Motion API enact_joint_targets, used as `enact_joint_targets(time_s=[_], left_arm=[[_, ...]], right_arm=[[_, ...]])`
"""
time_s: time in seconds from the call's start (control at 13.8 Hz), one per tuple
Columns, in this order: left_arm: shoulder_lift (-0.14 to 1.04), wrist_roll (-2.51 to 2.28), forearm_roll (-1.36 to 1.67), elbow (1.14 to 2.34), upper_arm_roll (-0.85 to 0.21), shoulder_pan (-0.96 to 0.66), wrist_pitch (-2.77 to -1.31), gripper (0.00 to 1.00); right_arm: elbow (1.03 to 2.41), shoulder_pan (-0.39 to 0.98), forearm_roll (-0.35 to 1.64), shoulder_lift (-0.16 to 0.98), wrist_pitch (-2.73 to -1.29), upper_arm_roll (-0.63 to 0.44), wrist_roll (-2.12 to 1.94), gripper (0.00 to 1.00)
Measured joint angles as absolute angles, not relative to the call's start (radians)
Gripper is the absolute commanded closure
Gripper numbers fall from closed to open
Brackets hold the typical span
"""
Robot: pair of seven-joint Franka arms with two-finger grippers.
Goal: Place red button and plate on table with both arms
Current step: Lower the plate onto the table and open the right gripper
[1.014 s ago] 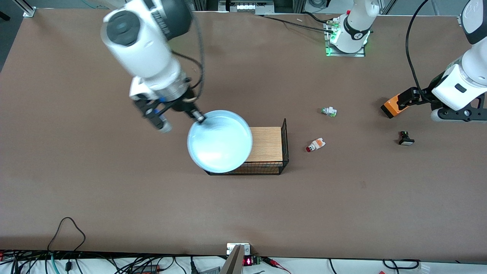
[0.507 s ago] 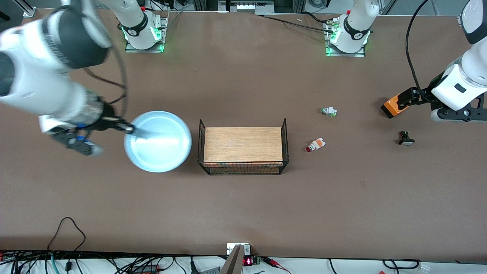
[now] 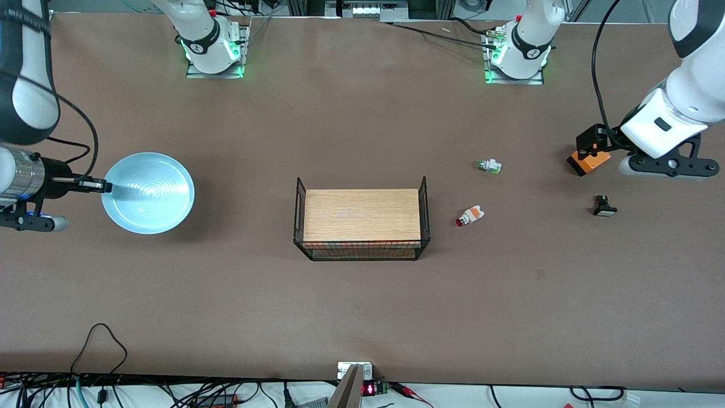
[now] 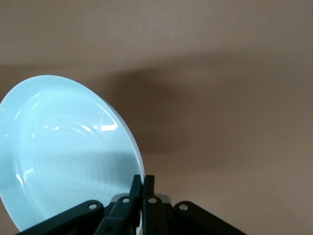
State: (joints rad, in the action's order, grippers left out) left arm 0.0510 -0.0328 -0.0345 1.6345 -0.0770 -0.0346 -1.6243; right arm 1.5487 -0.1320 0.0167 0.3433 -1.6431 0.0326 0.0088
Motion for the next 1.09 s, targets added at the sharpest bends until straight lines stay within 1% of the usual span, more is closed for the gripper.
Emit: enact_joint_targets(time_s=[0.14,0.51,0.65,0.72,0.8,0.87,1.09], left_arm=[[0.051,-0.033,-0.035,1.634,-0.076,-0.031,-1.623,0.00],[0.051,-0.033,-0.035,1.633,-0.076,-0.031,-1.623,0.00],[0.051,-0.033,-0.035,1.632,-0.076,-0.031,-1.623,0.00],[0.051,-0.033,-0.035,1.632,-0.076,-0.031,-1.623,0.00],[0.051,-0.033,-0.035,1.632,-0.076,-0.031,-1.623,0.00],[0.051,-0.033,-0.035,1.632,-0.076,-0.031,-1.623,0.00],[0.051,-0.033,-0.035,1.632,-0.074,-0.029,-1.622,0.00]], right_arm=[[1.679,-0.156,0.016,0.342,-1.789,0.033,-0.037,1.00],[2.060,-0.185,0.013,0.345,-2.247,0.035,-0.120,1.00],[2.169,-0.204,0.013,0.348,-2.388,0.035,-0.163,1.00],[2.197,-0.211,0.013,0.349,-2.421,0.035,-0.180,0.77],[2.209,-0.215,0.013,0.350,-2.430,0.035,-0.195,0.14],[2.211,-0.217,0.013,0.350,-2.430,0.035,-0.204,0.00],[2.197,-0.217,0.013,0.335,-2.419,0.039,-0.205,0.00]])
